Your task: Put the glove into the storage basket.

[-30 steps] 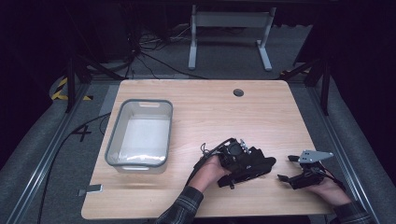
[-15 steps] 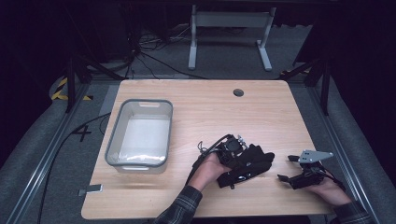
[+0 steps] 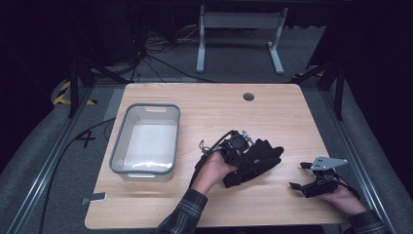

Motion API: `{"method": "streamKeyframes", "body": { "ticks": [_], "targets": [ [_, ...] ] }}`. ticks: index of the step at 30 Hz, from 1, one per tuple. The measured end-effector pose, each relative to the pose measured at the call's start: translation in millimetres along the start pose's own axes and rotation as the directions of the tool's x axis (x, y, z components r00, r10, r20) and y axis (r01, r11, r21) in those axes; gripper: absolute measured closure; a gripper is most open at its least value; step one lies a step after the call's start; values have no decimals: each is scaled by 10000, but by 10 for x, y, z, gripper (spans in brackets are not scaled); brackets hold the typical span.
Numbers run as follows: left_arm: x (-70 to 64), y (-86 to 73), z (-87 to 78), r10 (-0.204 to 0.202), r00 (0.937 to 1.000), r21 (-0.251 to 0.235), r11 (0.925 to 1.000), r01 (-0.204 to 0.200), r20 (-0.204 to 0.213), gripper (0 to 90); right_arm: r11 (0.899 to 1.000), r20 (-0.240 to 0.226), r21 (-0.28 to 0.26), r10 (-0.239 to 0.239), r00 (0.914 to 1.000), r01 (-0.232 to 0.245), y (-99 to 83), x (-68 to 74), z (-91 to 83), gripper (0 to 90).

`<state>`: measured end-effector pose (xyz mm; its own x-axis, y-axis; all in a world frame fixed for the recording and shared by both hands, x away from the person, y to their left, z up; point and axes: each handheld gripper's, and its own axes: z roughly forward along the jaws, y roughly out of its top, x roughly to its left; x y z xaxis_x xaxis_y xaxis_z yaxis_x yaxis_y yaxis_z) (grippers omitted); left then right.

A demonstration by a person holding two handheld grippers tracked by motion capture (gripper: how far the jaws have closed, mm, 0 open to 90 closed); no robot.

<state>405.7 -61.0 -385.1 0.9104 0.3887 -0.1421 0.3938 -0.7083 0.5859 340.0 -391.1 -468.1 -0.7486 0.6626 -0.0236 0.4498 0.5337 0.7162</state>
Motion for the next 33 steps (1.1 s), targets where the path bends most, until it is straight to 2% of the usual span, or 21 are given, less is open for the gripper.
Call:
{"method": "streamKeyframes", "body": {
  "ticks": [11, 19, 21, 26, 27, 29, 32, 33],
  "targets": [
    [127, 38, -444, -391, 9972, -365, 9987, 368, -631, 696, 10000, 0, 0, -2, 10000, 2, 0, 0, 0, 67],
    [262, -33, -784, -823, 9898, -701, 9948, 745, -1165, 696, 10000, -2, 1, -4, 10000, 4, 0, 0, 0, 67],
    [272, -43, -815, -882, 9889, -725, 9942, 799, -1197, 696, 10000, -1, 1, -3, 10000, 3, 0, 0, 0, 67],
    [355, -119, -990, -1176, 9812, -889, 9905, 1049, -1527, 696, 10000, 0, 1, -3, 10000, 3, 0, 0, 0, 67],
    [387, -154, -1049, -1312, 9775, -904, 9890, 1174, -1654, 696, 10000, 0, 0, -3, 10000, 3, 0, 0, 0, 67],
    [400, -169, -1070, -1358, 9761, -929, 9883, 1213, -1696, 696, 10000, 0, -1, -3, 10000, 3, 0, 0, 0, 67],
    [458, -234, -1164, -1574, 9686, -1014, 9850, 1399, -1924, 696, 10000, 1, 0, -3, 10000, 3, 0, 0, 0, 67],
    [496, -273, -1227, -1693, 9644, -1054, 9830, 1503, -2033, 696, 10000, 2, 0, 3, 10000, -3, 0, 0, 0, 67]
  ]
}}
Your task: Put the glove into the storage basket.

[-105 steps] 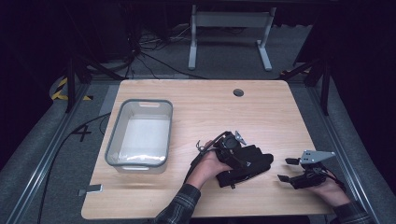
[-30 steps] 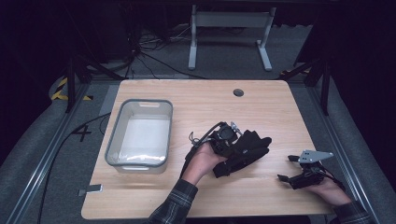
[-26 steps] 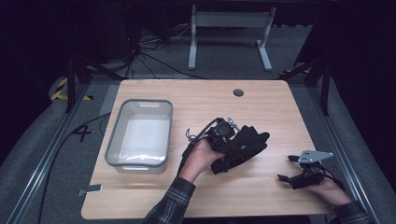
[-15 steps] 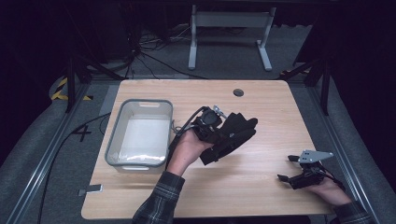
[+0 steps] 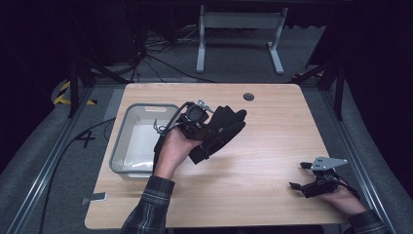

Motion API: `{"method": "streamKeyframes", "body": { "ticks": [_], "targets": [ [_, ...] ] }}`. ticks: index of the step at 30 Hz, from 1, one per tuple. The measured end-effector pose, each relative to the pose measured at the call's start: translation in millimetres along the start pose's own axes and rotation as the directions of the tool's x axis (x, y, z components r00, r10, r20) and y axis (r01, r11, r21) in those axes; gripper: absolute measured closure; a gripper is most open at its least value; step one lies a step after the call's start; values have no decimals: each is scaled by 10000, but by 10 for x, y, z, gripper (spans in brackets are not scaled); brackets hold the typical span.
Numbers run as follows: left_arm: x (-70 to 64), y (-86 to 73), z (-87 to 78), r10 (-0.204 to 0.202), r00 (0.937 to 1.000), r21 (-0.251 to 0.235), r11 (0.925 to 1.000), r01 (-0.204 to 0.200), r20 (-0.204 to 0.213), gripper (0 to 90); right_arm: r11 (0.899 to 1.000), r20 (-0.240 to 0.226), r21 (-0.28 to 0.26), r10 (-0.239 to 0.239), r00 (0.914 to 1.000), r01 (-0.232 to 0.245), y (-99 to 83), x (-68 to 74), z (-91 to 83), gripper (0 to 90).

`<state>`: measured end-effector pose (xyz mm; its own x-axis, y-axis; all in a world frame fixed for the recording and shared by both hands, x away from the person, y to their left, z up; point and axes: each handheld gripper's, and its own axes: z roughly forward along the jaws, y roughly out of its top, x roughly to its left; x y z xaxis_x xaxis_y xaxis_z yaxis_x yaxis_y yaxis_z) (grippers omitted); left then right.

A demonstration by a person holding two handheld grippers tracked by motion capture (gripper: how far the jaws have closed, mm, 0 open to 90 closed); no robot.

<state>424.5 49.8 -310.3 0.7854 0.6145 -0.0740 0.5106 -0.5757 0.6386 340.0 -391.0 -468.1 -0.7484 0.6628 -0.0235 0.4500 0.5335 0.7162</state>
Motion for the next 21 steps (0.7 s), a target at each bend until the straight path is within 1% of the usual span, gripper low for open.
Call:
{"method": "streamKeyframes", "body": {
  "ticks": [1, 2, 6, 10, 11, 12, 16, 18, 20, 21],
  "targets": [
    [0, 0, 0, 0, 10000, 0, 10000, 0, 0, 696, 10000, -1, 1, -7, 10000, 7, 0, 0, 0, 67],
    [45, -24, -52, -91, 9999, -24, 10000, 91, -123, 696, 10000, -1, 0, -7, 10000, 7, 0, 0, 0, 67],
    [144, -90, -167, -357, 9986, -165, 9992, 350, -385, 696, 10000, -1, -2, -1, 10000, 1, 0, 0, 0, 67],
    [253, -183, -290, -716, 9952, -324, 9971, 696, -660, 696, 10000, 0, -1, -6, 10000, 6, 0, 0, 0, 67],
    [253, -183, -290, -716, 9952, -324, 9971, 696, -660, 696, 10000, 0, -1, -6, 10000, 6, 0, 0, 0, 67],
    [280, -208, -321, -791, 9943, -356, 9964, 767, -713, 696, 10000, -1, 0, -5, 10000, 5, 0, 0, 0, 67],
    [400, -326, -453, -1190, 9875, -524, 9921, 1141, -1032, 696, 10000, -2, 1, -6, 10000, 6, 0, 0, 0, 67],
    [464, -396, -516, -1418, 9832, -643, 9888, 1350, -1152, 696, 10000, 1, -1, 0, 10000, 0, 0, 0, 0, 67],
    [519, -461, -564, -1669, 9770, -746, 9846, 1581, -1329, 696, 10000, 0, -1, -4, 10000, 4, 0, 0, 0, 67],
    [552, -494, -590, -1723, 9748, -752, 9838, 1629, -1416, 696, 10000, -2, 0, -8, 10000, 8, 0, 0, 0, 67]
  ]
}}
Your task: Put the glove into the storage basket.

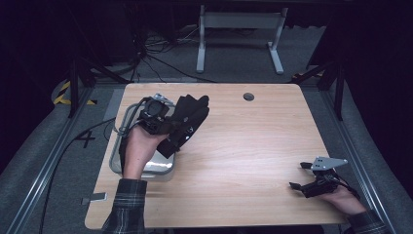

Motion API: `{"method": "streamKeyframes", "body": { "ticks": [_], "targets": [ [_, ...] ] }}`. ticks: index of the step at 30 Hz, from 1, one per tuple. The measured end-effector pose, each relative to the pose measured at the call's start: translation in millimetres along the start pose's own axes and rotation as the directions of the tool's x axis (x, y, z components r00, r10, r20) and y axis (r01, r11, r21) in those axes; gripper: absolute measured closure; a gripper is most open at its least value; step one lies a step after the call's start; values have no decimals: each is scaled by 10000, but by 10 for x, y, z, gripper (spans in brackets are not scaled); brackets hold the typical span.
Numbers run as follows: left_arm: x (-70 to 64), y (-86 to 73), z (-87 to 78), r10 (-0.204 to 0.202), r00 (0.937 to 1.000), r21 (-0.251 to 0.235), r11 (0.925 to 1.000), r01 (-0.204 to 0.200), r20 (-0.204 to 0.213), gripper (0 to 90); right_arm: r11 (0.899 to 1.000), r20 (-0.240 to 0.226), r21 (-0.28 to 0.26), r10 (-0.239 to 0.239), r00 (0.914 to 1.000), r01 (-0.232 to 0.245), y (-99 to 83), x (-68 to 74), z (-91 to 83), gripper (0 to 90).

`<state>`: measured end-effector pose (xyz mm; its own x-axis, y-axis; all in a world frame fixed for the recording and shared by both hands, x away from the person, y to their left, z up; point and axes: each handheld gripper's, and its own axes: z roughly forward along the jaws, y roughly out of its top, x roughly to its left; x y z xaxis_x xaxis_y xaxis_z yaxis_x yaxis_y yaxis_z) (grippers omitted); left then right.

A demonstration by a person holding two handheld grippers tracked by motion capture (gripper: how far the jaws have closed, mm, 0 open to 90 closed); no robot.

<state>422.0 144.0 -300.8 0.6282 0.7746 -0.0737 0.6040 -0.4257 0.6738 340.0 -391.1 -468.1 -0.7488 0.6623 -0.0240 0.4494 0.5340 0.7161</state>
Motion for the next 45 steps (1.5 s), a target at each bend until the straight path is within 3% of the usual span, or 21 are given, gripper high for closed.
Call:
{"method": "streamKeyframes", "body": {
  "ticks": [6, 13, 19, 27, 37, 40, 45],
  "targets": [
    [219, -165, -80, -575, 9975, -78, 9983, 573, -399, 696, 10000, 2, 0, 5, 10000, -5, 0, 0, 0, 67],
    [441, -378, -62, -1300, 9877, 11, 9914, 1306, -872, 696, 10000, 5, -1, 11, 10000, -11, 0, 0, 0, 67],
    [592, -555, 51, -1695, 9784, 302, 9843, 1741, -1183, 696, 10000, 9, -2, 11, 10000, -11, 0, 0, 0, 67],
    [715, -708, 316, -1988, 9722, 872, 9737, 2103, -1239, 693, 10000, 20, -1, 35, 10000, -35, 0, 0, 0, 67],
    [779, -774, 556, -2035, 9709, 1548, 9627, 2219, -1262, 671, 10000, 22, -3, 34, 10000, -34, 0, 0, 0, 67],
    [794, -796, 606, -2035, 9714, 1725, 9595, 2227, -1222, 636, 10000, 20, -2, 34, 10000, -34, 0, 0, 0, 67],
    [816, -815, 636, -1900, 9687, 1803, 9592, 2178, -1595, 412, 10000, 21, -3, 34, 10000, -34, 0, 0, 0, 67]
  ]
}}
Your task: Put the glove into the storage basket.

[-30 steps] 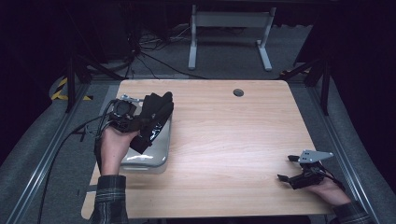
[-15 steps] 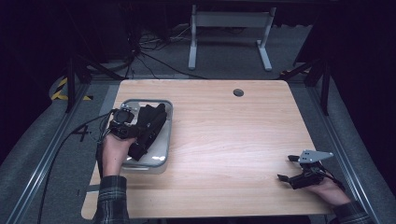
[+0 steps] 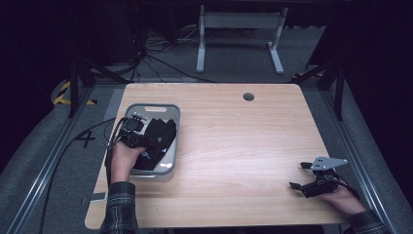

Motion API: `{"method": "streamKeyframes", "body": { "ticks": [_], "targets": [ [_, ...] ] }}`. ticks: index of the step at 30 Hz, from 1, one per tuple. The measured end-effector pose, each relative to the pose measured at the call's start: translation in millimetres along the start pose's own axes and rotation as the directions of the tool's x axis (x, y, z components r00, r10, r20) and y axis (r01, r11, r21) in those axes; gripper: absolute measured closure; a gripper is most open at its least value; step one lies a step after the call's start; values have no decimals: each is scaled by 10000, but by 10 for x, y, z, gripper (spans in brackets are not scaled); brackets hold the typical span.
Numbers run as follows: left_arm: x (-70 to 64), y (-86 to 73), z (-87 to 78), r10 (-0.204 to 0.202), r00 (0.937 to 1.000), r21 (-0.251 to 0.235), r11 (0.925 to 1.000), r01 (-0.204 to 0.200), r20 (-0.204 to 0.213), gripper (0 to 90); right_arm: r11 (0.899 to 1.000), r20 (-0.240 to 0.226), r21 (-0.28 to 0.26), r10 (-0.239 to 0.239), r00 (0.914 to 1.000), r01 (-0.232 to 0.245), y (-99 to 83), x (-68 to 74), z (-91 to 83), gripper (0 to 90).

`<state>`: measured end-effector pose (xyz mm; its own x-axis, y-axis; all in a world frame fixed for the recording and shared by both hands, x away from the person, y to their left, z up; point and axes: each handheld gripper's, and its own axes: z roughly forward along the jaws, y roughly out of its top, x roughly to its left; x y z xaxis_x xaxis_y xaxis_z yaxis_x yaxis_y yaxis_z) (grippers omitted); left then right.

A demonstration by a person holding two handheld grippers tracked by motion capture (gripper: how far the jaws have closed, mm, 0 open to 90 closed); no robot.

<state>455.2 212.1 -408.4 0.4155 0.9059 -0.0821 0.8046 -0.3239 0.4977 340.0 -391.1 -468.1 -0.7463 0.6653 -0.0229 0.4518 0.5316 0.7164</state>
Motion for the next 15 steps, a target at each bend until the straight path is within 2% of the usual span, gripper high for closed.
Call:
{"method": "streamKeyframes", "body": {
  "ticks": [4, 7, 10, 15],
  "targets": [
    [-12, 3, -38, -17, 10000, -326, 9995, 14, -82, 234, 10000, 0, 0, 0, 10000, 0, 0, 0, 0, 67],
    [-50, 17, -83, 54, 9999, -551, 9985, -61, -114, 194, 10000, 1, 0, 3, 10000, -3, 0, 0, 0, 67],
    [-114, 49, -130, 280, 9996, -745, 9968, -275, 66, 149, 10000, 0, 1, 0, 10000, 0, 0, 0, 0, 67],
    [-234, 118, -170, 418, 9983, -1168, 9925, -369, 394, 112, 10000, -6, 3, -2, 10000, 2, 0, 0, 0, 67]
  ]
}}
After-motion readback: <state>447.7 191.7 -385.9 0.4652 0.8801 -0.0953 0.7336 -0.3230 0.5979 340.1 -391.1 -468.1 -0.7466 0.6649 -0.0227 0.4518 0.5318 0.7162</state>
